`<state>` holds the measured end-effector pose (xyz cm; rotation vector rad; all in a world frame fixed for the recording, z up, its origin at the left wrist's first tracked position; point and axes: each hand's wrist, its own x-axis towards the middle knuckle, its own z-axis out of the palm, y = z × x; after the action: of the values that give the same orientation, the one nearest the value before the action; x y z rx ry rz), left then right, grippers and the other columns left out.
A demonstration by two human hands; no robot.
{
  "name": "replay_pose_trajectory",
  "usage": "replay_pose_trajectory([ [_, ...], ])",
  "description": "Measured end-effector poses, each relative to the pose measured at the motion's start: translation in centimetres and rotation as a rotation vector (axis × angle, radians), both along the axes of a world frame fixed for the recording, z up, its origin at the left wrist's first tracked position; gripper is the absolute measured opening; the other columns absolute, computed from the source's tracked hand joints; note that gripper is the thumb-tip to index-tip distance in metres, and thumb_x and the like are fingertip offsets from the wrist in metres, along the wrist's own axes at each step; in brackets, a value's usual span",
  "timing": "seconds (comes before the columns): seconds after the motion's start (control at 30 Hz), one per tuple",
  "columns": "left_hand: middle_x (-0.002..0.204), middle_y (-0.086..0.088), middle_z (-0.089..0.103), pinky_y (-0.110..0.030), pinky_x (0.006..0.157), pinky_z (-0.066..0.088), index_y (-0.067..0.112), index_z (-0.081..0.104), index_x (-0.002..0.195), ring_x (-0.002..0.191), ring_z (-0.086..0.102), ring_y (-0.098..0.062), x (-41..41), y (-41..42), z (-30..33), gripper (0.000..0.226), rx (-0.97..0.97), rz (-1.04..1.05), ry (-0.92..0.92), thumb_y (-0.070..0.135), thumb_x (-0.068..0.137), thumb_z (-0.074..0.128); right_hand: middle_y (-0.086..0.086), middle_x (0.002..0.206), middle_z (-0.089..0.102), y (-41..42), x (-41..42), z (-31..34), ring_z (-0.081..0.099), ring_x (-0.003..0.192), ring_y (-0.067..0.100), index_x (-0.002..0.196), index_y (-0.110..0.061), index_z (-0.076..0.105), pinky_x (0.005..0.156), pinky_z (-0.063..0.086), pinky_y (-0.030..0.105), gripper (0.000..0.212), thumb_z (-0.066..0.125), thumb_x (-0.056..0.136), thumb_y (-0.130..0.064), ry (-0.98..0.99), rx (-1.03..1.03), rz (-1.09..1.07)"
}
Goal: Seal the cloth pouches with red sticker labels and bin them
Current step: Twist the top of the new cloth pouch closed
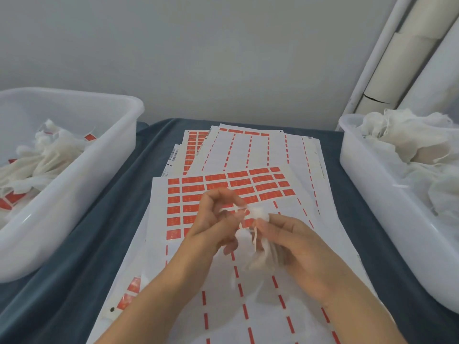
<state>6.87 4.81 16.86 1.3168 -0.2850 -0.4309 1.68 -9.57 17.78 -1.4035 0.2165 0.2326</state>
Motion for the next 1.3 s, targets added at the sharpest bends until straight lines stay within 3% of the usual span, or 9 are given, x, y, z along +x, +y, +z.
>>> replay_pose_trajectory([
  [0.13,0.079,0.022,0.057,-0.009,0.057,0.046,0.037,0.05,0.092,0.063,0.056,0.001,0.2,-0.1,-0.5,0.04,0.332,0.168,-0.216,0.063,0.062,0.05,-0.015,0.085,0.069,0.3,0.4,-0.2,0.063,0.082,-0.001,0.091,-0.025,0.067,0.058,0.046,0.004,0.037,0.057,0.065,-0.05,-0.099,-0.284,-0.157],
  [0.3,0.07,0.026,0.061,-0.006,0.061,0.043,0.037,0.057,0.069,0.07,0.056,0.004,-0.5,-0.5,-1.3,0.032,0.461,0.039,-0.505,0.065,0.067,0.041,-0.013,0.086,0.07,0.5,0.3,-0.6,0.062,0.084,-0.005,0.091,-0.025,0.066,0.058,0.044,0.001,0.033,0.057,0.067,-0.045,-0.16,-0.28,-0.177],
  [0.4,0.065,0.019,0.064,-0.007,0.058,0.045,0.033,0.065,0.066,0.061,0.057,0.003,-0.2,-0.1,-1.2,0.028,0.344,-0.005,-0.398,0.055,0.07,0.048,-0.015,0.089,0.07,0.4,0.3,-0.6,0.062,0.087,-0.004,0.095,-0.025,0.066,0.064,0.047,0.004,0.039,0.056,0.066,-0.049,-0.157,-0.231,-0.137],
  [0.6,0.061,0.0,0.061,-0.014,0.052,0.045,0.019,0.069,0.062,0.052,0.052,-0.007,0.7,0.9,-0.3,0.026,0.058,-0.017,0.023,0.038,0.074,0.055,-0.014,0.099,0.069,0.5,0.5,-0.8,0.063,0.099,0.008,0.087,-0.042,0.069,0.094,0.047,0.03,0.028,0.059,0.062,-0.054,-0.163,-0.099,-0.139],
  [0.77,0.059,-0.001,0.056,-0.017,0.055,0.048,0.016,0.066,0.06,0.051,0.05,-0.008,1.4,1.5,-0.1,0.027,-0.131,0.081,0.132,0.031,0.079,0.054,-0.009,0.094,0.068,0.2,0.7,-1.5,0.063,0.097,0.014,0.091,-0.034,0.064,0.086,0.052,0.027,0.028,0.06,0.067,-0.048,-0.124,-0.142,-0.129],
  [0.97,0.061,-0.002,0.058,-0.02,0.056,0.05,0.013,0.065,0.075,0.051,0.055,-0.011,1.7,1.5,0.0,0.014,-0.41,0.23,0.262,0.027,0.073,0.064,-0.024,0.08,0.065,1.1,0.8,-1.7,0.06,0.083,-0.007,0.099,-0.039,0.054,0.073,0.049,0.013,0.032,0.054,0.068,-0.05,-0.175,-0.282,-0.037],
  [1.13,0.097,0.002,0.072,-0.033,0.084,0.05,0.027,0.071,0.075,0.094,0.068,-0.017,1.6,1.4,-0.1,0.02,-0.346,0.111,0.206,0.044,0.074,0.06,-0.036,0.091,0.062,0.0,0.8,-1.3,0.06,0.085,-0.013,0.098,-0.044,0.058,0.056,0.045,0.001,0.03,0.052,0.072,-0.057,-0.175,-0.307,-0.139],
  [1.23,0.062,0.003,0.062,-0.024,0.071,0.054,0.025,0.073,0.071,0.06,0.063,-0.01,1.4,1.6,0.4,0.025,-0.268,0.161,0.092,0.044,0.074,0.057,-0.036,0.108,0.053,-2.8,2.0,-1.7,0.053,0.099,-0.004,0.107,-0.048,0.052,0.079,0.045,0.017,0.034,0.05,0.076,-0.062,-0.16,-0.569,-0.444],
  [1.3,0.054,0.001,0.049,-0.015,0.06,0.048,0.025,0.075,0.079,0.048,0.047,-0.01,1.1,1.3,0.7,0.028,-0.184,0.223,0.055,0.044,0.07,0.057,-0.016,0.134,0.045,-5.0,2.9,-2.1,0.047,0.117,0.011,0.122,-0.045,0.042,0.094,0.042,0.036,0.041,0.055,0.084,-0.051,-0.074,-0.759,-0.542],
])
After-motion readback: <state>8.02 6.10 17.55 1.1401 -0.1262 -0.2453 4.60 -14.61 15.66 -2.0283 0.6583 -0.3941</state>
